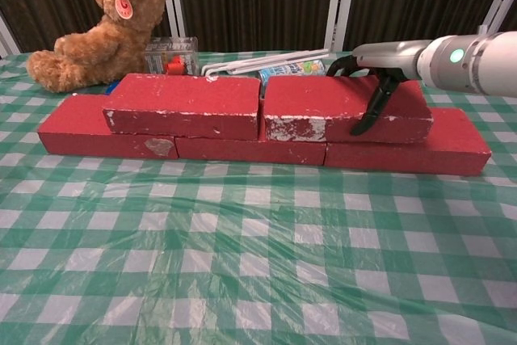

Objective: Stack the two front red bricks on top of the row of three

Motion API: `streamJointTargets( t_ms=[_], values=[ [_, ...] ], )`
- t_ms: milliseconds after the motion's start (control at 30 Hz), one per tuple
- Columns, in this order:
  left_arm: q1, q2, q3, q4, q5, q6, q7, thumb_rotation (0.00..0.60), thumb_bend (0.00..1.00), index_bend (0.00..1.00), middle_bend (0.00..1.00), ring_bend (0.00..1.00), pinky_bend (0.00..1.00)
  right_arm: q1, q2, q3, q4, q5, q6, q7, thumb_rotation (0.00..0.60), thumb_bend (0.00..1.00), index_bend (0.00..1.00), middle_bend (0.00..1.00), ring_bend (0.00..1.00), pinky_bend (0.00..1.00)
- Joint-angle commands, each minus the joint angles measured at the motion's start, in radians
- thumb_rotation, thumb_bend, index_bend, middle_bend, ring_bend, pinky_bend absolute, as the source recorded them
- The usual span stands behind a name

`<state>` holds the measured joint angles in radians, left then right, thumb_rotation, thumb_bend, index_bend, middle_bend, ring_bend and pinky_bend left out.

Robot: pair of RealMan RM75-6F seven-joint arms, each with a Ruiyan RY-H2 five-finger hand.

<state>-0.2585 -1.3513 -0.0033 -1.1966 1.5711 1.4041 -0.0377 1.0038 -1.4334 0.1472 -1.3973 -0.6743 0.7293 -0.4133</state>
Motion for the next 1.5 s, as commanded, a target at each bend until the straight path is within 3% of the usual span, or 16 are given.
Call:
streamJointTargets(
  t_ms=[33, 200, 700, 1000, 1067, 1133, 1200, 1300, 1500],
  values=[
    [0.000, 0.000, 0.000, 0.000, 0.000, 0.000, 0.000, 0.600, 0.26, 0.00, 0.00, 0.00, 0.02, 0.000, 0.005, -0.001, -0.008, 0.003, -0.001, 0.004, 0.596, 0.16, 0.26, 0.31, 0.15, 0.27],
    [0.000, 0.000, -0.001, 0.001, 0.001, 0.001, 0.000, 0.600, 0.26, 0.00, 0.00, 0.00, 0.02, 0.001, 0.009, -0.004, -0.012, 0.004, -0.010, 0.015, 0.561, 0.12, 0.21, 0.27, 0.13, 0.25],
    [-0.001, -0.004, -0.002, 0.003, -0.001, -0.004, 0.006, 0.600, 0.26, 0.00, 0.00, 0.00, 0.02, 0.004, 0.012, -0.012, -0.008, -0.007, -0.018, 0.036, 0.556, 0.11, 0.07, 0.19, 0.08, 0.20],
    [0.004, -0.002, 0.001, 0.001, 0.004, 0.006, 0.012, 0.600, 0.27, 0.00, 0.00, 0.00, 0.02, -0.066, 0.116, 0.001, -0.120, -0.151, 0.053, 0.119, 0.557, 0.11, 0.03, 0.11, 0.00, 0.09],
    [0.007, -0.001, 0.001, -0.003, 0.006, 0.013, 0.017, 0.600, 0.26, 0.00, 0.00, 0.00, 0.02, -0.127, 0.191, -0.009, -0.182, -0.242, 0.102, 0.179, 0.556, 0.11, 0.04, 0.09, 0.00, 0.06],
    [0.011, 0.000, 0.003, -0.009, 0.009, 0.021, 0.026, 0.600, 0.26, 0.00, 0.00, 0.00, 0.02, -0.230, 0.301, -0.057, -0.232, -0.357, 0.185, 0.246, 0.548, 0.11, 0.10, 0.07, 0.00, 0.04],
    [0.012, 0.000, 0.003, -0.014, 0.009, 0.020, 0.032, 0.600, 0.27, 0.00, 0.00, 0.00, 0.02, -0.286, 0.346, -0.084, -0.208, -0.439, 0.215, 0.321, 0.512, 0.13, 0.17, 0.07, 0.00, 0.03],
    [0.011, -0.003, 0.002, -0.017, 0.008, 0.017, 0.039, 0.600, 0.27, 0.00, 0.00, 0.00, 0.02, -0.331, 0.362, -0.110, -0.130, -0.485, 0.203, 0.403, 0.407, 0.20, 0.24, 0.07, 0.00, 0.02],
    [0.006, -0.013, 0.002, -0.015, 0.007, 0.005, 0.055, 0.600, 0.26, 0.00, 0.00, 0.00, 0.02, -0.372, 0.314, -0.139, 0.030, -0.528, 0.149, 0.492, 0.384, 0.24, 0.33, 0.07, 0.00, 0.00]
  ],
)
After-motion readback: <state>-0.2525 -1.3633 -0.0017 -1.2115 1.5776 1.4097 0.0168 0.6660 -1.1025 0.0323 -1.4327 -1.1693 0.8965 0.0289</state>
